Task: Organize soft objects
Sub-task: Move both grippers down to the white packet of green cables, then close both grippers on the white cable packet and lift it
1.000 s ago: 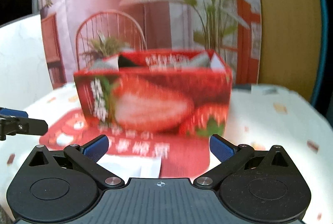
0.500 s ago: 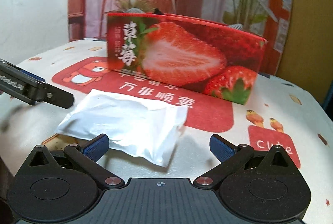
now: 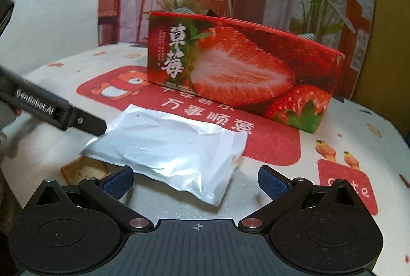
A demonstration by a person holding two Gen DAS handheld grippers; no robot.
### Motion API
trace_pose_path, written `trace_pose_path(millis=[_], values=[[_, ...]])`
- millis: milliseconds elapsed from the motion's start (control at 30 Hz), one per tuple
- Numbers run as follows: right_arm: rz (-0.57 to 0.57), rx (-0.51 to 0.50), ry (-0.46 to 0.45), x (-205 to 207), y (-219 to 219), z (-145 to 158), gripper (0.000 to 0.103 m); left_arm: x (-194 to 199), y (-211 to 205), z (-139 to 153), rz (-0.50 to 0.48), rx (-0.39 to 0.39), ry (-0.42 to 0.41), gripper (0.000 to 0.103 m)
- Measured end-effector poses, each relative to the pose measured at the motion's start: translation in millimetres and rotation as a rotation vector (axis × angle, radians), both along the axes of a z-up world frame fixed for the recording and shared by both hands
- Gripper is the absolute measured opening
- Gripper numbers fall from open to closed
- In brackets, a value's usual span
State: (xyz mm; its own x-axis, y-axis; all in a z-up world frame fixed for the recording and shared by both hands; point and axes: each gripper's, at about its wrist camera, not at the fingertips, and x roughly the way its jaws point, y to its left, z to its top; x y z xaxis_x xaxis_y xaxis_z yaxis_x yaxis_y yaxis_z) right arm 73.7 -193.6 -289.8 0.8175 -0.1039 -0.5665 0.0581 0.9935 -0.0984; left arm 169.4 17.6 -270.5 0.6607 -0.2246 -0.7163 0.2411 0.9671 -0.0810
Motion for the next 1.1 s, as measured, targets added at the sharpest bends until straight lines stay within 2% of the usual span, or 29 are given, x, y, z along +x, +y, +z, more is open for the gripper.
trace_pose_path(millis=[167, 300, 367, 467, 600, 767, 900, 1100], values=[[0.007, -0.019, 0.015, 2.9, 1.1, -2.3, 0.103, 1.1, -2.2, -1.0, -0.002, 0.013, 0.001, 0.103], [-0.065, -0.057, 0.025, 7.6, -1.3, -0.4, 0.103, 2.5, -4.1, -1.4, -0.007, 0.031, -0.001, 0.103], [-0.063, -0.072, 0.041, 13.6, -2.1, 0.6, 0.103, 4.9, -2.0, -0.8, -0.008, 0.026, 0.0, 0.103], [-0.057, -0.033, 0.091, 25.6, -9.5, 3.3, 0.102, 11.0, 5.8, 1.9, -0.005, -0.018, 0.013, 0.103], [-0.06, 0.038, 0.179, 40.1, -21.5, 6.8, 0.102, 22.4, 21.4, 5.4, 0.047, -0.08, 0.027, 0.103], [-0.045, 0.018, 0.263, 55.2, -19.6, 13.1, 0.103, 29.9, 29.0, 14.3, 0.075, -0.093, -0.009, 0.102], [-0.008, -0.086, 0.276, 66.1, -6.4, 17.0, 0.103, 31.7, 26.0, 21.2, 0.056, -0.078, -0.053, 0.102], [-0.023, -0.096, 0.238, 78.0, -0.7, 14.0, 0.103, 36.1, 30.5, 22.6, 0.036, -0.089, -0.082, 0.099]])
